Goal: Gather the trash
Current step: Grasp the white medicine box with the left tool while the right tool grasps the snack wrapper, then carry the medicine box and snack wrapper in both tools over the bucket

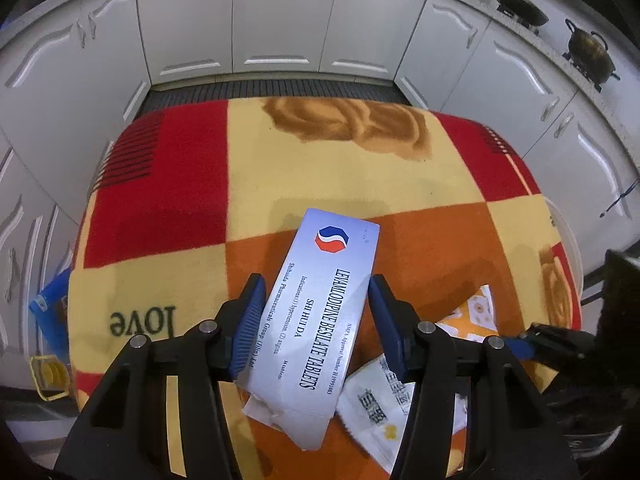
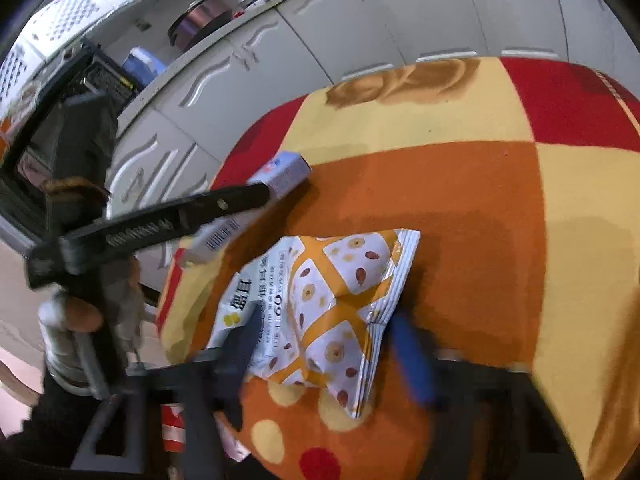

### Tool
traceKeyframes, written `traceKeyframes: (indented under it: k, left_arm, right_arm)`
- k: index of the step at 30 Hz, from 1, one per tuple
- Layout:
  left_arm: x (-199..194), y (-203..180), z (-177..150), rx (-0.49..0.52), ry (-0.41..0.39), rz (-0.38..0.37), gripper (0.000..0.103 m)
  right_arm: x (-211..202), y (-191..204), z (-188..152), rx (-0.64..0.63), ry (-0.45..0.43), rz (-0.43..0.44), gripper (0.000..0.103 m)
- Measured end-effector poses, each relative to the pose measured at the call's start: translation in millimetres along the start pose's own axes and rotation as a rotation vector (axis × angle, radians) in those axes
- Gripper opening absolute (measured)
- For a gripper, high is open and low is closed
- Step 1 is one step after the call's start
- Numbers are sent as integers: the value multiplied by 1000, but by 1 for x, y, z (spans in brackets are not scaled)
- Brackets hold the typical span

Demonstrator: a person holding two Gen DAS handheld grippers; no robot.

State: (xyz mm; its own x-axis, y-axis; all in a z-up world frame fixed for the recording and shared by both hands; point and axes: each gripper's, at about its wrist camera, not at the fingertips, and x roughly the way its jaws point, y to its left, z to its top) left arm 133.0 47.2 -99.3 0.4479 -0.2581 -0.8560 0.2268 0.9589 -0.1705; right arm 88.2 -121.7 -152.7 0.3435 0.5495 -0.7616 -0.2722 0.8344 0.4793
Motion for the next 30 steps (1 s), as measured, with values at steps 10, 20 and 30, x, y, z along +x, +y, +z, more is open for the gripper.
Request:
traceKeyframes:
  k: [10,20,30]
  left_arm:
    - [-13,-47,1,41,-49,-65,51]
    - [-5,-100,0,111,-44,-98,47]
    - [35,-111,-21,118,74,-53,48]
  right_arm:
    - [-63,-14,-12,-37,-161,-66,35]
    - [-127,-44,-22,0,-274,-171,35]
    - [-160,-71,-30,50,-316,-225,35]
